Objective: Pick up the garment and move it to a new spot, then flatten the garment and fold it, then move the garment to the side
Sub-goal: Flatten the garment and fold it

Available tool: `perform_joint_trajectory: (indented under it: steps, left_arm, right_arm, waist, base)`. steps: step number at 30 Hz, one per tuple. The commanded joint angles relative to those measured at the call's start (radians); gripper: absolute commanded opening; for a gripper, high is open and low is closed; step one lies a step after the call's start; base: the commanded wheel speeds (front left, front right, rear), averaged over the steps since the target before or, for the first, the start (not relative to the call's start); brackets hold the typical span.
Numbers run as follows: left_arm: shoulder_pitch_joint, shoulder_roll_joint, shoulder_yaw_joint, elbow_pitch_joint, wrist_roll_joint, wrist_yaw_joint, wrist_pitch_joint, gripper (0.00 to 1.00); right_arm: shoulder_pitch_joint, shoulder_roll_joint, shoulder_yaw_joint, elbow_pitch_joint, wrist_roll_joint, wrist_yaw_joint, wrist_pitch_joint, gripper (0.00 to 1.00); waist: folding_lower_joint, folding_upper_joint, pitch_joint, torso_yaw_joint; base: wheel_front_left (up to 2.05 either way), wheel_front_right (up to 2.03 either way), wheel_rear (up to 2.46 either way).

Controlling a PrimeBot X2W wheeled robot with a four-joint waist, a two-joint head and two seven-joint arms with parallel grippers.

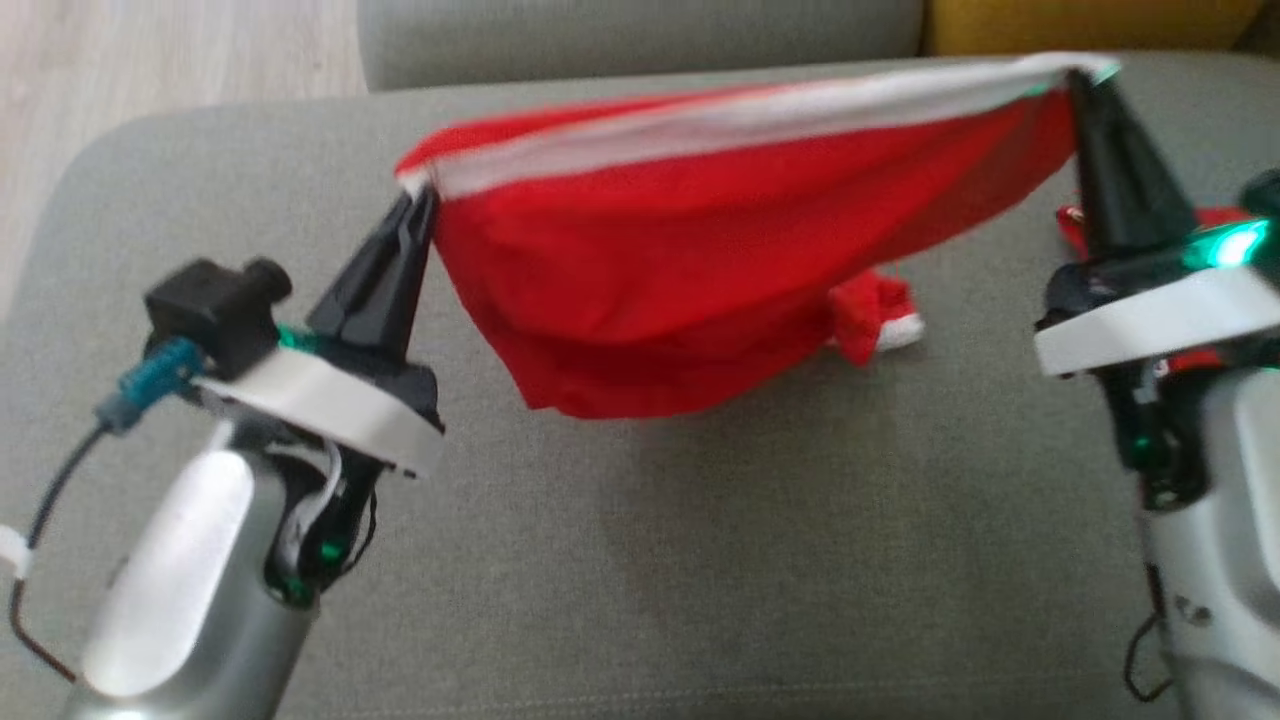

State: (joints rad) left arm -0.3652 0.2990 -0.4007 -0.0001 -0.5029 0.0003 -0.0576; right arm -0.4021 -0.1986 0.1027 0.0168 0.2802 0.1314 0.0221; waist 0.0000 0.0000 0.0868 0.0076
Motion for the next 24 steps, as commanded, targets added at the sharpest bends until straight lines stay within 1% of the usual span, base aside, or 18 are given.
perform_joint_trajectory:
  steps: [1,2,3,6,9,13,19,22,24]
  left_arm:
    - [-0.080,0.038,0.058,-0.064,0.011,0.009,0.009,0.00]
    - [-0.091,0.041,0.064,-0.087,0.012,0.014,0.015,0.00]
    - [-0.091,0.041,0.064,-0.087,0.012,0.014,0.015,0.00]
    - [-0.118,0.054,0.079,-0.154,0.014,0.031,0.041,0.00]
    - [-0.132,0.063,0.088,-0.213,0.020,0.048,0.065,0.00]
    - [-0.129,0.063,0.086,-0.268,0.022,0.065,0.085,0.00]
    - [-0.144,0.048,0.086,-0.273,0.011,0.072,0.084,0.00]
    - [-0.190,0.041,0.090,-0.240,0.011,0.070,0.078,0.00]
    - [-0.246,0.026,0.091,-0.201,0.005,0.058,0.067,0.00]
  right_arm:
    - [-0.006,-0.002,-0.003,-0.083,-0.015,-0.001,0.020,0.00]
    - [-0.004,-0.001,-0.012,-0.122,-0.020,-0.001,0.031,0.00]
    - [-0.004,-0.001,-0.012,-0.122,-0.020,-0.001,0.031,0.00]
    - [0.005,0.005,-0.043,-0.229,-0.036,-0.001,0.067,0.00]
    - [0.021,0.016,-0.066,-0.305,-0.045,-0.001,0.104,0.00]
    - [0.042,0.037,-0.083,-0.356,-0.050,-0.001,0.141,0.00]
    - [0.018,0.051,-0.080,-0.353,-0.034,-0.001,0.165,0.00]
    - [-0.049,0.047,-0.076,-0.306,-0.012,-0.001,0.166,0.00]
    - [-0.119,0.037,-0.078,-0.250,-0.007,-0.001,0.163,0.00]
  waist:
    - [0.0000,0.0000,-0.021,-0.002]
    - [0.0000,0.0000,-0.029,-0.003]
    - [0.0000,0.0000,-0.029,-0.003]
    - [0.0000,0.0000,-0.047,-0.005]
    - [0.0000,0.0000,-0.059,-0.010]
    - [0.0000,0.0000,-0.061,-0.015]
    - [0.0000,0.0000,-0.026,-0.018]
    - [0.0000,0.0000,0.011,-0.018]
    - [0.0000,0.0000,0.043,-0.015]
  base:
    - [0.00,0.00,0.00]
    - [0.00,0.00,0.00]
    - [0.00,0.00,0.00]
    - [0.00,0.00,0.00]
    - [0.00,0.00,0.00]
    - [0.00,0.00,0.00]
    - [0.00,0.00,0.00]
    - [0.00,0.00,0.00]
    - [0.00,0.00,0.00]
